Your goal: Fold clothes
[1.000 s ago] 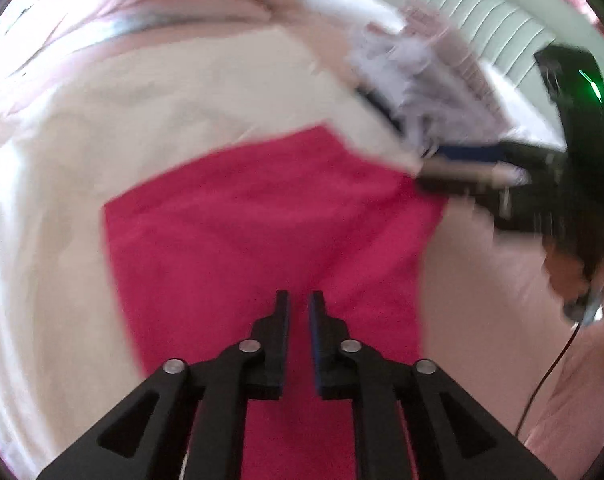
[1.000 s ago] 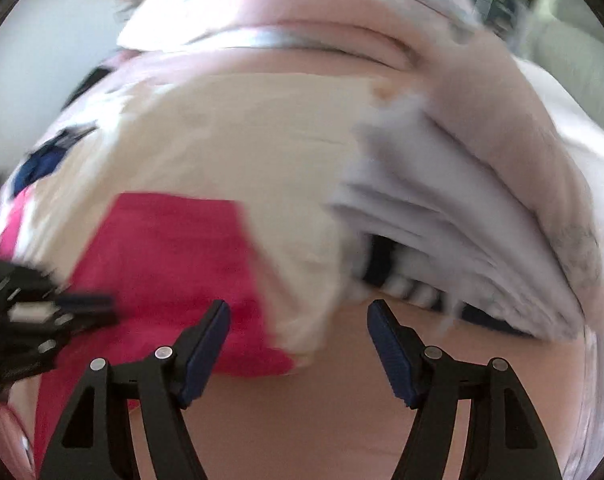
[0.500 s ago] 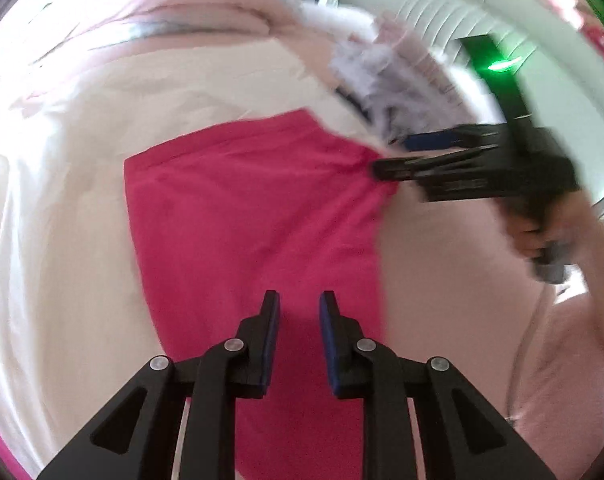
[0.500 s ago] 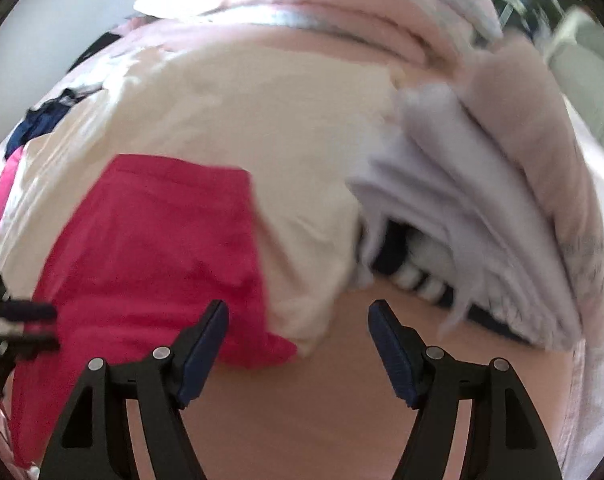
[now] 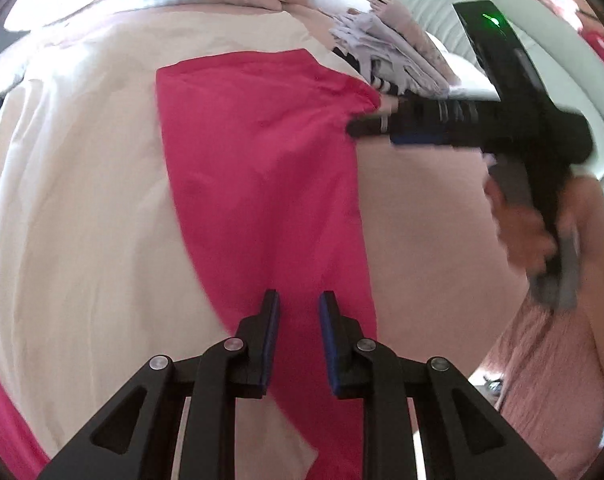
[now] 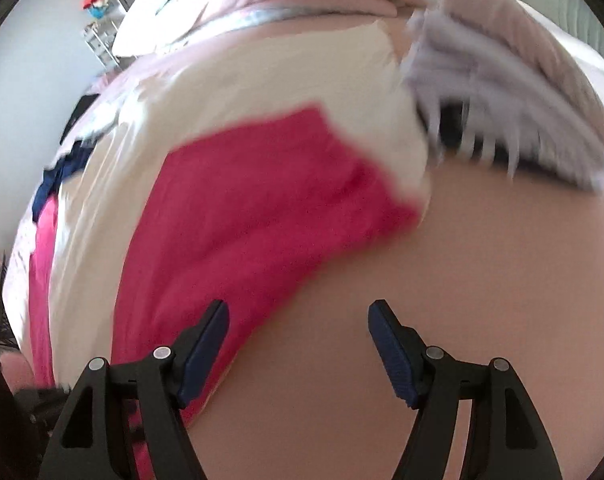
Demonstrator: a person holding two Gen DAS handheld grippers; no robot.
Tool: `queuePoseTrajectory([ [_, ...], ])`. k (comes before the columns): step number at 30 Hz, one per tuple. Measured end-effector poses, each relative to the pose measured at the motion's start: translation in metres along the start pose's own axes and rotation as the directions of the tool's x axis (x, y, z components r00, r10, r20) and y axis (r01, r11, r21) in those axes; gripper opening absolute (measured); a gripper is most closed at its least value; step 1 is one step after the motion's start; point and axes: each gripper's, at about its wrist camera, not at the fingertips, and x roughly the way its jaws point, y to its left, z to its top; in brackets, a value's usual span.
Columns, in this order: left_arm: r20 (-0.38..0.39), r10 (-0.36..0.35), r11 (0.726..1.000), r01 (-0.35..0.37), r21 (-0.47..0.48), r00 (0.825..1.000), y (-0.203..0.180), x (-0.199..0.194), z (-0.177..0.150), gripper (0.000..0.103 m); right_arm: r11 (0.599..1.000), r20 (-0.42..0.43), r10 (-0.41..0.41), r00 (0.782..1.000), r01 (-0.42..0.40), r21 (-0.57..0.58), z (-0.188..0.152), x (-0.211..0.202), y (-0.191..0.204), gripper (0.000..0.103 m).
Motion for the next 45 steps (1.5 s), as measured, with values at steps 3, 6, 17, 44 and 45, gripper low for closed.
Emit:
queuePoseTrajectory([
  [3, -0.019, -0.005, 1.000, 0.005, 0.016, 1.000, -0.004, -0.007, -0.015, 0.018, 0.993, 0.016, -0.082, 0.996, 0.083, -0.079, -0.031, -0.004, 0.022, 0.071],
  [6, -0.030, -0.013, 1.000, 0.014, 0.023, 0.999, -0.005, -0.017, -0.039, 0.019, 0.990, 0.035, -0.115, 0.993, 0.117, -0.077, -0.050, -0.014, 0.032, 0.071],
  [17, -0.023, -0.032, 0.991, 0.035, 0.130, 0.999, -0.015, -0.040, -0.079, 0.027, 0.985, -0.008, -0.143, 0.990, 0.142, -0.095, -0.120, -0.015, 0.099, 0.072],
  [44, 0.115, -0.051, 0.978, 0.073, -0.198, 0.992, 0.084, -0.108, -0.114, 0.032, 0.986, 0.028, -0.132, 0.991, 0.134, -0.102, -0.144, -0.012, 0.135, 0.073],
  [45, 0.107, -0.048, 0.977, 0.069, -0.201, 0.993, 0.084, -0.105, -0.114, 0.032, 0.988, 0.024, -0.124, 0.992, 0.126, -0.094, -0.145, -0.012, 0.132, 0.073],
])
